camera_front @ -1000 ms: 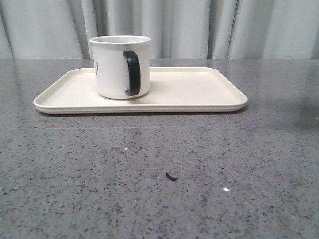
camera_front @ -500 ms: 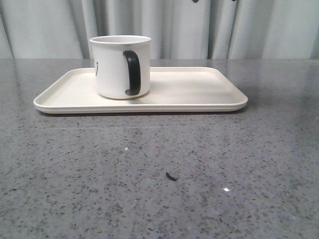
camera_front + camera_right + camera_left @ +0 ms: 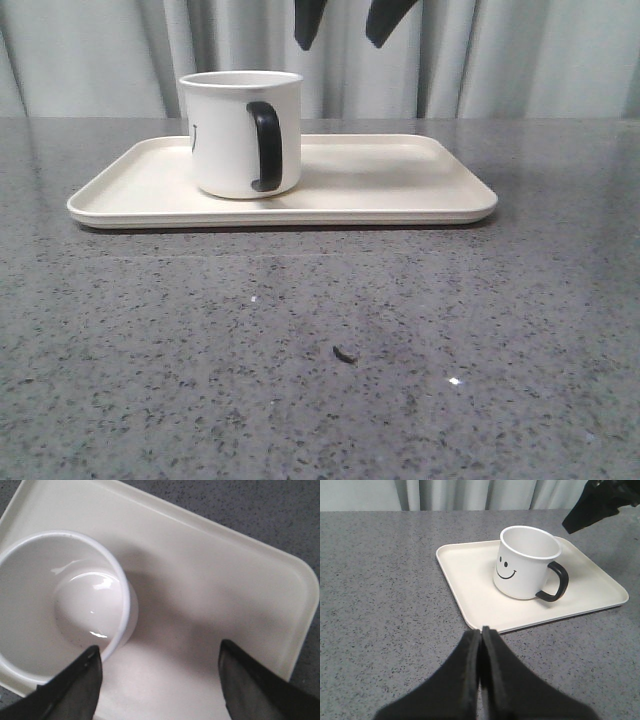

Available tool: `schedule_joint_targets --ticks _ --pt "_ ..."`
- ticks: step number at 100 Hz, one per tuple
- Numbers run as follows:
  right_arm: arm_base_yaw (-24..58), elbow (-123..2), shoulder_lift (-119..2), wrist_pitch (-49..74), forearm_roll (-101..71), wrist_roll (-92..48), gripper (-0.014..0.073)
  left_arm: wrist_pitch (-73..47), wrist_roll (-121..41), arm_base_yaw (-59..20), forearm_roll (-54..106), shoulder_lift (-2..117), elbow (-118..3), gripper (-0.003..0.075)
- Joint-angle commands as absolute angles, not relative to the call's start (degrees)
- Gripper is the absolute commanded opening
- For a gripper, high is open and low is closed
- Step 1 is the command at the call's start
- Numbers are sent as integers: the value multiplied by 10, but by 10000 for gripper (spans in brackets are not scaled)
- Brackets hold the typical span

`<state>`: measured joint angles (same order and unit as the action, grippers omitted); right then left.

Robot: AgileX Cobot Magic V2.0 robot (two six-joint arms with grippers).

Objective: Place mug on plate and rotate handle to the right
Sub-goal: 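Lower the right gripper into the mug's opening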

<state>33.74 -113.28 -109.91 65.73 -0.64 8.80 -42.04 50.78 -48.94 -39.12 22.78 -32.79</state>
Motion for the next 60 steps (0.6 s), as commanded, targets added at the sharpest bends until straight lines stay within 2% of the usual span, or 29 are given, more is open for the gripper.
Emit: schedule_joint_targets --ticks 1,45,54,60 --pt "343 -1171 -1088 645 -21 93 497 -391 514 -493 -405 231 -344 -19" --pt "346 -1180 -1132 637 -32 111 491 -391 514 -493 -405 231 -344 -19" --pt "346 -1180 -1135 637 -33 119 445 -391 514 -493 -405 231 -344 -19" --pt "346 -1180 -1136 634 -33 124 384 -391 514 -493 -405 231 -344 -19"
